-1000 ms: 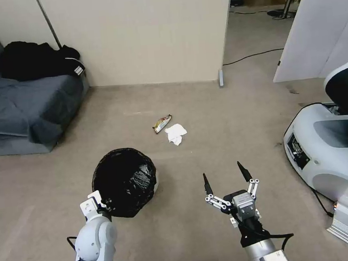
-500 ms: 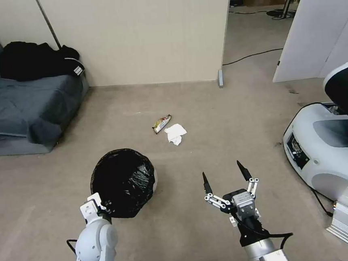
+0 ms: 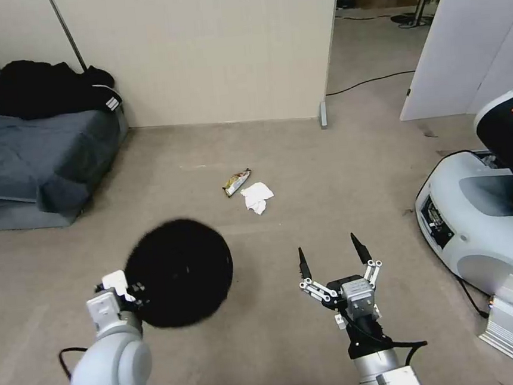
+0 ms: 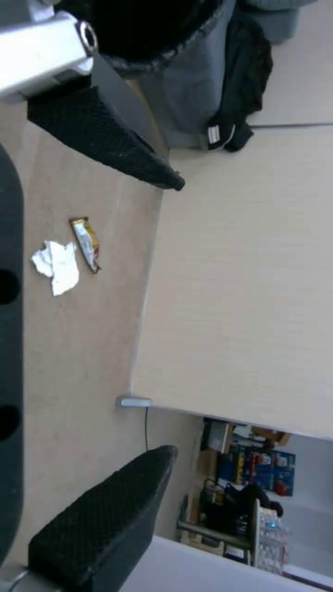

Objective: Pick up the trash bin, then pick up the garbage from the floor and place it into the trash bin.

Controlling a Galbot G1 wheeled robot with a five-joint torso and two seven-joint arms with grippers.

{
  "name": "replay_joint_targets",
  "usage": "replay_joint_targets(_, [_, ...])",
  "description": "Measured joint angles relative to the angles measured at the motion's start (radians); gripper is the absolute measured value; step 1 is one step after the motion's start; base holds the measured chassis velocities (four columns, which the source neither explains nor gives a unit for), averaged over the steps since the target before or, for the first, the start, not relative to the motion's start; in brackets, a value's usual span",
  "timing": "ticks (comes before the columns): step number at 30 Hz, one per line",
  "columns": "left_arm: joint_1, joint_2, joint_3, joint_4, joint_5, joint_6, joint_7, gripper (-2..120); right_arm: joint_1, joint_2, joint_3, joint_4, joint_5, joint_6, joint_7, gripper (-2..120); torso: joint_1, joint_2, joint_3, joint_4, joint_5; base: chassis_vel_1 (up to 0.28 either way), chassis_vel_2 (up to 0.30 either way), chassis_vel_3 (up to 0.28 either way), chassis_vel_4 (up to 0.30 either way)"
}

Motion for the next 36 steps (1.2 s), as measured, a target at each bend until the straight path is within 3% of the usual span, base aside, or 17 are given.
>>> replay_joint_targets(4, [0.055,0.031,-0.002,-0.077,0.023,-0.006,0.01,0,0.0,-0.001,-0.005,-0.001,0.007,0.011,-0.007,100,0.0,0.0,0.0,-0.0001,0.0001,0.0,0.0,0.0,0.0])
replay_joint_targets(11, [0.135,0.062,0.023,-0.122,0.114,-0.033,0.055,0,0.01,0.001,0.027,0.001,-0.004,0.045,-0.039,100,0.0,0.0,0.0,-0.0002,0.0001,0.0,0.0,0.0,0.0])
replay_joint_targets(22, [0.274,-0.024,0.1,-0.169,0.297,-0.105,0.117,0,0.015,0.0,0.053,0.006,-0.003,0.049,-0.052,100,0.0,0.0,0.0,-0.0002,0.0002,0.0,0.0,0.0,0.0])
replay_joint_targets(27, [0.314,-0.038,0.118,-0.169,0.32,-0.151,0.119,0,0.017,0.0,0.055,0.002,-0.003,0.048,-0.062,100,0.0,0.0,0.0,0.0,0.0002,0.0,0.0,0.0,0.0])
replay_joint_targets(36, [0.308,-0.046,0.121,-0.169,0.319,-0.164,0.109,0,0.022,0.0,0.055,-0.011,-0.005,0.048,-0.075,100,0.0,0.0,0.0,-0.0001,0.0001,-0.019,0.014,0.016,-0.016])
